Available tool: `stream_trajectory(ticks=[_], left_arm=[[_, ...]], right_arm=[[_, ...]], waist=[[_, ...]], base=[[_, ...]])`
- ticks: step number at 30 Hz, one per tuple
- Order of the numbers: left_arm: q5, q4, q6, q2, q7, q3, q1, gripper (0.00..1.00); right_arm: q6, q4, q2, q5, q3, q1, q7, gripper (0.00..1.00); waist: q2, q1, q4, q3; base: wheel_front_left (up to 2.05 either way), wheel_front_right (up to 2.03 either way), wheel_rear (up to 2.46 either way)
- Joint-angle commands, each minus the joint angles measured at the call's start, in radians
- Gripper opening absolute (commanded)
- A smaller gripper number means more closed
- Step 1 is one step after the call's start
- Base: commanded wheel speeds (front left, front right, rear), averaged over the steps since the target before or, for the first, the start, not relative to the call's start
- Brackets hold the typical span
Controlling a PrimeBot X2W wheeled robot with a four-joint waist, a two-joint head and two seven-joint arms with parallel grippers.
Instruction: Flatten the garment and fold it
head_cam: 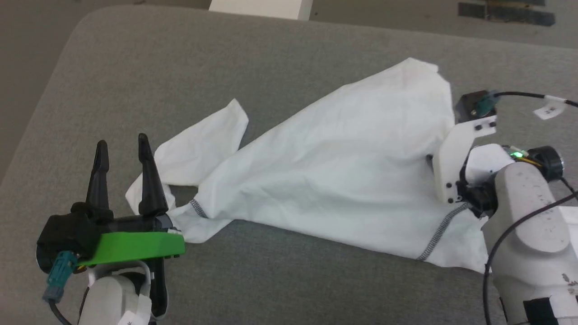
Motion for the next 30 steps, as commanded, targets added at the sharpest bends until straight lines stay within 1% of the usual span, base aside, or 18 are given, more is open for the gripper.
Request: stream_trajectory(ticks=[1, 4, 5, 6, 7, 9, 12, 17, 19, 23, 24, 27, 29, 30], left_arm=[[0.008, 0.004, -0.011, -0.011, -0.004, 0.008, -0.010, 1.00], [0.011, 0.006, -0.026, -0.025, -0.004, 0.019, -0.016, 1.00], [0.012, 0.007, -0.031, -0.028, -0.005, 0.025, -0.019, 1.00], [0.013, 0.008, -0.034, -0.030, -0.005, 0.029, -0.021, 1.00], [0.014, 0.009, -0.038, -0.032, -0.005, 0.032, -0.023, 1.00], [0.019, 0.011, -0.045, -0.034, -0.005, 0.032, -0.029, 1.00], [0.024, 0.011, -0.058, -0.036, -0.005, 0.022, -0.041, 1.00], [0.003, 0.005, -0.057, -0.037, -0.005, -0.012, -0.070, 1.00], [-0.004, 0.002, -0.055, -0.037, -0.005, -0.026, -0.081, 1.00], [-0.014, 0.007, -0.051, -0.037, -0.005, -0.045, -0.093, 1.00], [-0.017, 0.012, -0.051, -0.037, -0.005, -0.048, -0.096, 1.00], [-0.020, 0.021, -0.049, -0.037, -0.005, -0.058, -0.099, 1.00], [-0.019, 0.030, -0.047, -0.037, -0.005, -0.061, -0.100, 1.00], [-0.019, 0.035, -0.048, -0.037, -0.005, -0.063, -0.100, 1.00]], right_arm=[[-0.002, 0.018, -0.006, -0.007, 0.010, -0.012, 0.014, 1.00], [-0.002, 0.038, -0.014, 0.011, 0.040, -0.025, 0.054, 1.00], [-0.002, 0.040, -0.022, 0.019, 0.046, -0.033, 0.068, 0.47], [-0.002, 0.038, -0.027, 0.028, 0.051, -0.043, 0.073, 0.27], [-0.002, 0.032, -0.035, 0.038, 0.058, -0.058, 0.076, 0.00], [-0.002, 0.023, -0.052, 0.054, 0.061, -0.091, 0.084, 0.00], [-0.002, 0.012, -0.073, 0.059, 0.039, -0.169, 0.074, 0.00], [-0.002, 0.021, -0.069, 0.027, -0.061, -0.343, 0.031, 0.00], [-0.002, 0.024, -0.071, -0.020, -0.095, -0.410, 0.005, 0.00], [-0.002, 0.020, -0.049, -0.120, -0.189, -0.521, -0.080, 0.00], [-0.002, 0.022, -0.046, -0.156, -0.206, -0.540, -0.106, 0.00], [-0.002, 0.054, -0.033, -0.230, -0.249, -0.555, -0.129, 0.00], [-0.002, 0.082, -0.023, -0.256, -0.273, -0.551, -0.130, 1.00], [-0.002, 0.094, -0.019, -0.261, -0.281, -0.549, -0.139, 1.00]], waist=[[0.0000, -0.0001, 0.056, 0.065], [0.0000, -0.0001, 0.062, 0.088], [0.0000, -0.0001, 0.064, 0.092], [0.0000, -0.0001, 0.066, 0.096], [0.0000, -0.0001, 0.068, 0.100], [0.0000, -0.0001, 0.074, 0.107], [0.0000, -0.0001, 0.088, 0.126], [0.0000, -0.0001, 0.119, 0.172], [0.0000, -0.0001, 0.132, 0.194], [0.0000, -0.0001, 0.146, 0.228], [0.0000, -0.0001, 0.147, 0.233], [0.0000, -0.0001, 0.146, 0.234], [0.0000, -0.0001, 0.140, 0.224], [0.0000, -0.0001, 0.135, 0.216]], base=[[0.00, 0.00, 0.00], [0.00, 0.00, 0.00], [0.00, 0.00, 0.00], [0.00, 0.00, 0.00], [0.00, 0.00, 0.00], [0.00, 0.00, 0.00], [0.00, 0.00, 0.00], [0.00, 0.00, 0.00], [0.00, 0.00, 0.00], [0.00, 0.00, 0.00], [0.00, 0.00, 0.00], [0.00, 0.00, 0.00], [0.00, 0.00, 0.00], [0.00, 0.00, 0.00]])
